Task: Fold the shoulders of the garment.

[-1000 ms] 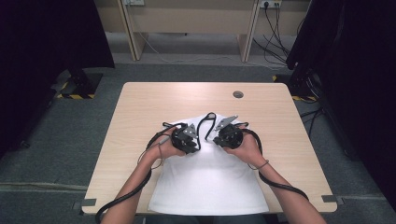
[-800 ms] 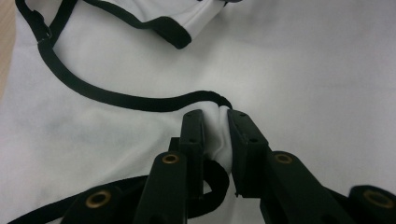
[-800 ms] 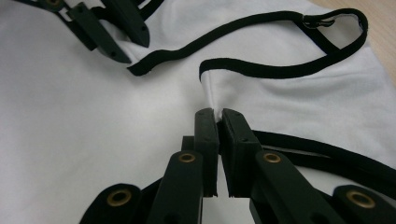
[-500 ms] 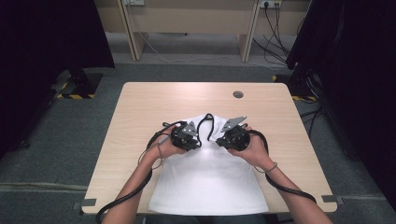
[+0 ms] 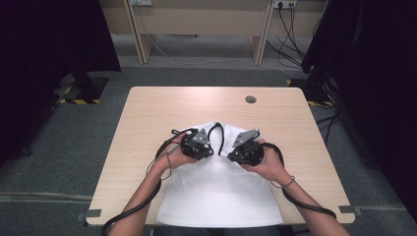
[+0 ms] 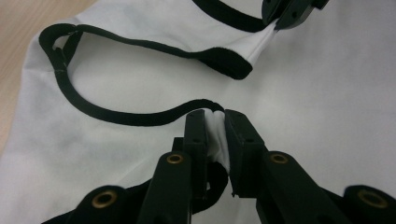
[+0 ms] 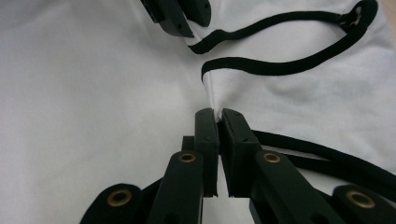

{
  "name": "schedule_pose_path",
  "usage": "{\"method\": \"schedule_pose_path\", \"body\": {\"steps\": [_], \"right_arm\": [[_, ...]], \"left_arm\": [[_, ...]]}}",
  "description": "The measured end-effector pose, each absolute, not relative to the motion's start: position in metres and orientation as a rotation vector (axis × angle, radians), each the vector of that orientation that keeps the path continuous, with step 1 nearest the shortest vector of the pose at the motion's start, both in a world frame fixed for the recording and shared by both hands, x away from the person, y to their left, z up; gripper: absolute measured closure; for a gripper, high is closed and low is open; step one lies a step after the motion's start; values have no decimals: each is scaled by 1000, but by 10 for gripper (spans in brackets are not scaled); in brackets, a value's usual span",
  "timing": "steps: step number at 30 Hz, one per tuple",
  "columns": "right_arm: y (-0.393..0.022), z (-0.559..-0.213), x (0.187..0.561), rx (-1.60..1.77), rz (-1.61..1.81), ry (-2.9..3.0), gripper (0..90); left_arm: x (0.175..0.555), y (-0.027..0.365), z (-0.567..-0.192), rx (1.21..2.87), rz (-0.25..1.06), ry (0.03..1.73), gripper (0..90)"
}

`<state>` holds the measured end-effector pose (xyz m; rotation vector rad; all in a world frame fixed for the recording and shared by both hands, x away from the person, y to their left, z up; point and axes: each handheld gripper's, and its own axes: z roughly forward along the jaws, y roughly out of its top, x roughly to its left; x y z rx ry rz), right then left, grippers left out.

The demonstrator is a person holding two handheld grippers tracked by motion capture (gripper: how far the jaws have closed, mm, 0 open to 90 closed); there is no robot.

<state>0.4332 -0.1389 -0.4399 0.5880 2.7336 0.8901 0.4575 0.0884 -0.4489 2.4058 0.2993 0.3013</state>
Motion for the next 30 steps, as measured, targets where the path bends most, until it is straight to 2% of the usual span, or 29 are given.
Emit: {"method": "schedule_pose_path", "body": {"steps": [3, 6, 9, 15, 21, 30], "right_arm": [[-138, -446, 434, 581, 879, 2758, 832], [-141, -444, 436, 601, 922, 2779, 754], [-148, -435, 442, 664, 999, 2719, 687], [-142, -438, 454, 743, 937, 2662, 667], [-132, -456, 453, 732, 867, 2681, 662], [-130, -460, 452, 742, 861, 2675, 631]], "left_arm": [[455, 88, -451, 2399, 262, 322, 730], [454, 93, -446, 2373, 250, 334, 650], [455, 100, -440, 2334, 262, 374, 622], [462, 102, -447, 2367, 264, 430, 617], [461, 98, -459, 2393, 231, 429, 626], [462, 97, -464, 2403, 214, 441, 623]]}}
